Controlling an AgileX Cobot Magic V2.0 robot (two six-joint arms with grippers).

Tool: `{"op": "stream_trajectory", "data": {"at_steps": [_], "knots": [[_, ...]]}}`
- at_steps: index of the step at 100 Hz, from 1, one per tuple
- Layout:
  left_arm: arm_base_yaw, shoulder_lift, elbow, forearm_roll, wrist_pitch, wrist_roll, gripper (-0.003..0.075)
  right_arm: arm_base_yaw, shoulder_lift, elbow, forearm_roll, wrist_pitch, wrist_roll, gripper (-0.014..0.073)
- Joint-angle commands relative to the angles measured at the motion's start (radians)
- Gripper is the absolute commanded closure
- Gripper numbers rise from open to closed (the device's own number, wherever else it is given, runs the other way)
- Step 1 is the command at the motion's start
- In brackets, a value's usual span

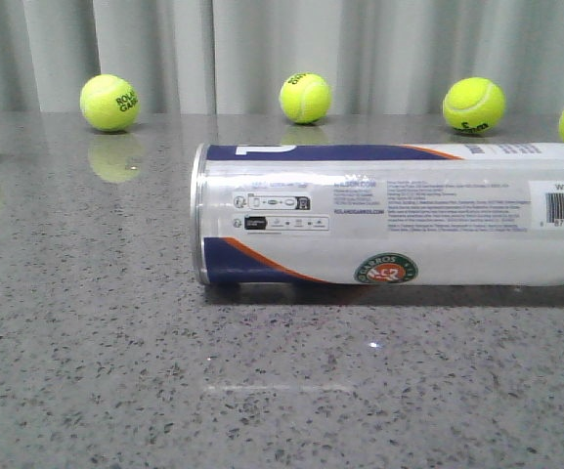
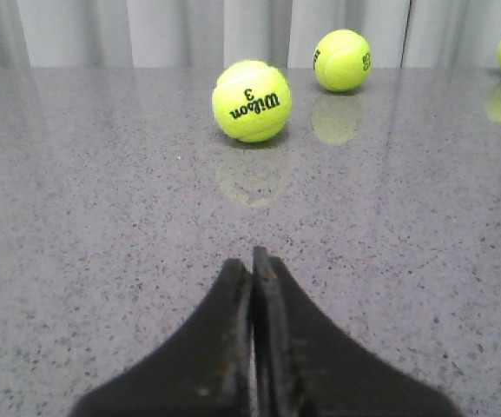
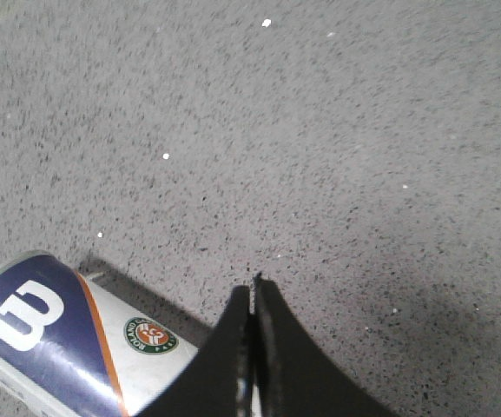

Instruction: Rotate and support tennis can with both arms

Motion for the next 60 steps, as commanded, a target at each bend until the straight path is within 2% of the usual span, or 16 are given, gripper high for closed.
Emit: {"op": "stream_trajectory", "data": {"at_steps": [1,30,60], "knots": [[-0.008,-0.027,0.045,-0.001,-0.132,-0.011,0.0739,-0.004,-0.118,0.083,0.014,-0.176,0.008,0.0655],[-0.008,-0.027,0.043,-0.001,-0.205,-0.011,0.0739,-0.004,-0.472,0.491,0.014,-0.516,0.008,0.0655],[-0.008,-0.027,0.039,-0.001,-0.273,-0.011,0.0739,-0.004,-0.829,0.780,0.014,-0.594,0.008,0.0655]]}}
